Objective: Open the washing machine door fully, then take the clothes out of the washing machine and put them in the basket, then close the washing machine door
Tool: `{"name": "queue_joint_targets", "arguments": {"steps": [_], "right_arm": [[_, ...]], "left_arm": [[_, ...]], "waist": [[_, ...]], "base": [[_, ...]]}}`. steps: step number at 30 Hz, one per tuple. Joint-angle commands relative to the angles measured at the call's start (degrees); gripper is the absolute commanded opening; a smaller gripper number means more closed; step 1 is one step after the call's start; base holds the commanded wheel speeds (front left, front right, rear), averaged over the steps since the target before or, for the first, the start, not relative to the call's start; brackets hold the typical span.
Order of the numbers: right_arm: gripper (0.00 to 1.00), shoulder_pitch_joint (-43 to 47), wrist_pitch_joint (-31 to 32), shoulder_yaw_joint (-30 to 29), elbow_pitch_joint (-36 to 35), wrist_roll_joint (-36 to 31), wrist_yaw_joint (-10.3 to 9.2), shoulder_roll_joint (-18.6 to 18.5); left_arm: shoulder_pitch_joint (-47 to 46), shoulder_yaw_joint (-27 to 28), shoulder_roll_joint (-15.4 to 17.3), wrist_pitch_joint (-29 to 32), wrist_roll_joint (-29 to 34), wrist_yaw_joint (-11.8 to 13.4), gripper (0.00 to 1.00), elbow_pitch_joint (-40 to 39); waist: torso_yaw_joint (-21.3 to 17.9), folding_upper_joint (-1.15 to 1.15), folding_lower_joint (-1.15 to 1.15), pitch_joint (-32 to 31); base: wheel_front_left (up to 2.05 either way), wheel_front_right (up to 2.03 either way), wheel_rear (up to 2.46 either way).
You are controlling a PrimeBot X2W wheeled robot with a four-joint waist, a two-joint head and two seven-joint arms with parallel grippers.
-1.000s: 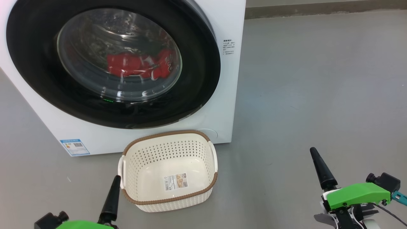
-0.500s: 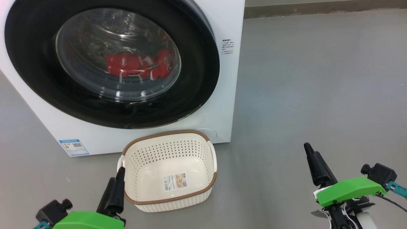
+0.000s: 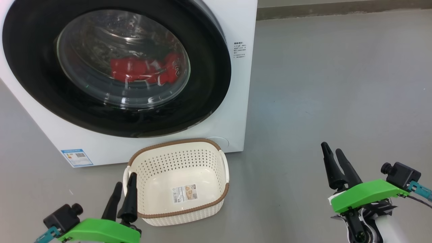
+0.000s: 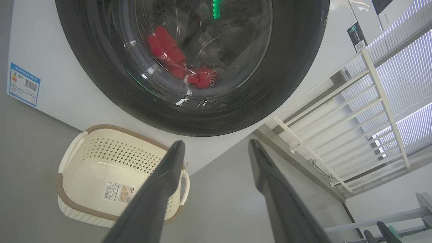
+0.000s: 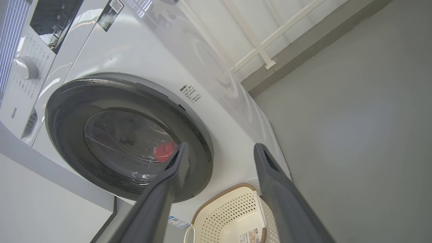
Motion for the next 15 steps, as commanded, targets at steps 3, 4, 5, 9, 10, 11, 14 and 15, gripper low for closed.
{"name": "queue_joint_targets", "arguments": {"steps": [3, 4, 5, 9, 10, 11, 14, 15], "right_arm": [[1.00, -3.89, -1.24, 1.25, -1.29, -3.69, 0.02, -0.59], [1.00, -4.00, -1.41, 1.33, -1.30, -4.38, 0.02, -0.61], [1.00, -4.11, -1.58, 1.41, -1.33, -5.07, 0.02, -0.62], [1.00, -4.54, -2.25, 1.80, -1.42, -7.86, 0.02, -0.67], [1.00, -4.64, -2.42, 1.88, -1.46, -8.55, 0.02, -0.68], [1.00, -4.74, -2.59, 1.96, -1.50, -9.24, 0.02, -0.70], [1.00, -5.03, -3.09, 2.18, -1.63, -11.31, 0.02, -0.73], [1.00, -5.13, -3.26, 2.26, -1.67, -11.99, 0.02, -0.75]], "left_arm": [[-3.19, 0.43, 0.98, -1.23, 3.26, 0.37, 1.00, -1.52], [-3.29, 0.31, 0.98, -1.40, 3.91, 0.44, 1.00, -1.55], [-3.37, 0.19, 0.99, -1.57, 4.56, 0.53, 1.00, -1.61], [-3.68, -0.16, 1.03, -2.24, 7.15, 0.93, 1.00, -1.82], [-3.75, -0.24, 1.04, -2.41, 7.78, 1.03, 1.00, -1.87], [-3.82, -0.33, 1.05, -2.58, 8.41, 1.14, 1.00, -1.93], [-4.05, -0.61, 1.08, -3.09, 10.32, 1.41, 1.00, -2.11], [-4.13, -0.70, 1.09, -3.26, 10.95, 1.49, 1.00, -2.18]], "waist": [[-0.04, 0.00, 0.00, 0.00], [-0.04, 0.00, 0.00, 0.01], [-0.04, 0.00, 0.00, 0.01], [-0.07, 0.00, 0.00, 0.04], [-0.08, 0.00, 0.00, 0.04], [-0.09, 0.00, 0.00, 0.04], [-0.14, 0.00, 0.00, 0.06], [-0.17, 0.00, 0.00, 0.07]], "base": [[0.00, 0.00, 0.00], [0.00, 0.00, 0.00], [0.00, 0.00, 0.00], [0.00, 0.00, 0.00], [0.00, 0.00, 0.00], [0.00, 0.00, 0.00], [0.00, 0.00, 0.00], [0.00, 0.00, 0.00]]}}
